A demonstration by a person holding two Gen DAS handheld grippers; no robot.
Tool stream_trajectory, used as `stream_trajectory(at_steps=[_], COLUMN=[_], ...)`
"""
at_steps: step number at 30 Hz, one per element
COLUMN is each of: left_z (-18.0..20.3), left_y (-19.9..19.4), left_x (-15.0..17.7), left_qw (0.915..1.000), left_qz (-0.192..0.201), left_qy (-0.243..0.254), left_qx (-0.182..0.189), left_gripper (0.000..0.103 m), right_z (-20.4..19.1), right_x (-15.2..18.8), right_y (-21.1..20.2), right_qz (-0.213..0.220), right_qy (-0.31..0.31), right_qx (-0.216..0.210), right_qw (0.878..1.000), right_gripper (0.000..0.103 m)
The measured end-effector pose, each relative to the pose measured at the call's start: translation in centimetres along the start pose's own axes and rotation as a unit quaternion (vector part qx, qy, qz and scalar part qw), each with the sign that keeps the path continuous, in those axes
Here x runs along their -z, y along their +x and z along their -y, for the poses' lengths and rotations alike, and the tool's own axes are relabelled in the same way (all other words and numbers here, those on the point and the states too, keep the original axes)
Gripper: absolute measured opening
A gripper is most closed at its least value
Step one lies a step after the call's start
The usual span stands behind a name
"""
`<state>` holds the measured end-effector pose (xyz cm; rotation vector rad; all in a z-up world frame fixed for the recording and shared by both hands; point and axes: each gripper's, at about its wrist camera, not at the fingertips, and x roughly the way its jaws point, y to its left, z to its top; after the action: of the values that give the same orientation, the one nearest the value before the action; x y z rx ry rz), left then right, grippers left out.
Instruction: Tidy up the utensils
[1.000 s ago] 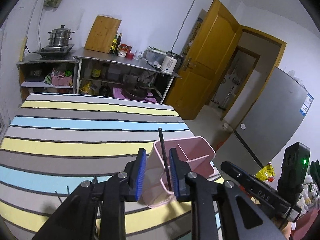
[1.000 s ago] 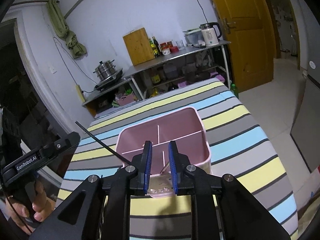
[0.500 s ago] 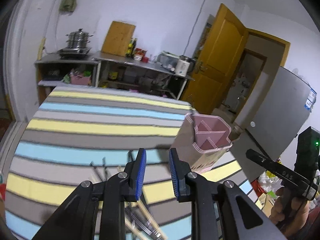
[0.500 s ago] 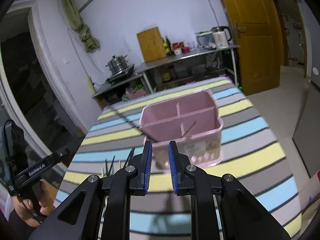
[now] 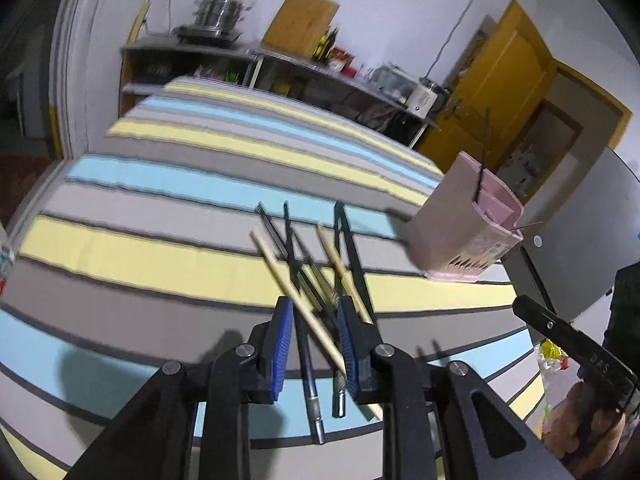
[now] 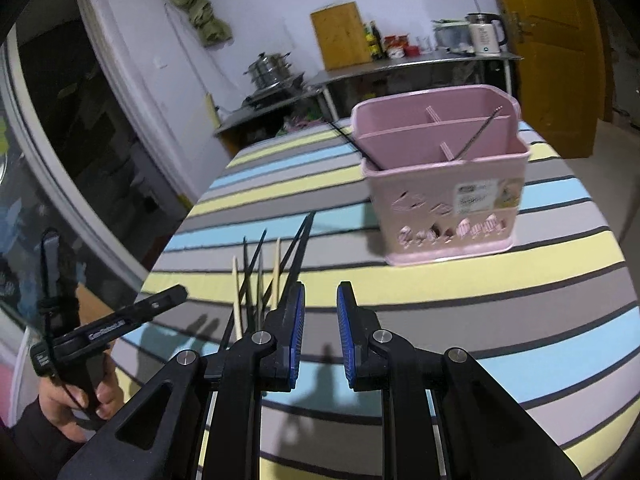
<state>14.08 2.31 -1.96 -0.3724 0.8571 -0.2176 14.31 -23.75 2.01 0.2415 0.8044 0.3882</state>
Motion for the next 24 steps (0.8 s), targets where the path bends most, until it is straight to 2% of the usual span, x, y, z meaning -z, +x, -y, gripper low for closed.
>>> stream_trajectory(at_steps=[6, 24], left_z=[-1.5, -3.0], left_y=[2.5, 8.5], left_x=[0.0, -4.0], left_qw=[0.9989, 0.9949], left_qz=[-0.025, -0.036], left_qy=[-0.038, -0.087], left_qx=[-0.004, -0.037], left_gripper=[0.023, 0.023], right_z=[-1.1, -4.5], right_x=[0.7, -1.0], right_y=[1.9, 8.8], right_qz=[-0.025, -0.071], right_qy=[-0.014, -0.068], right_qx=[-0.004, -0.015], right_qw=[1.0, 0.995], right_gripper=[0.017, 0.017])
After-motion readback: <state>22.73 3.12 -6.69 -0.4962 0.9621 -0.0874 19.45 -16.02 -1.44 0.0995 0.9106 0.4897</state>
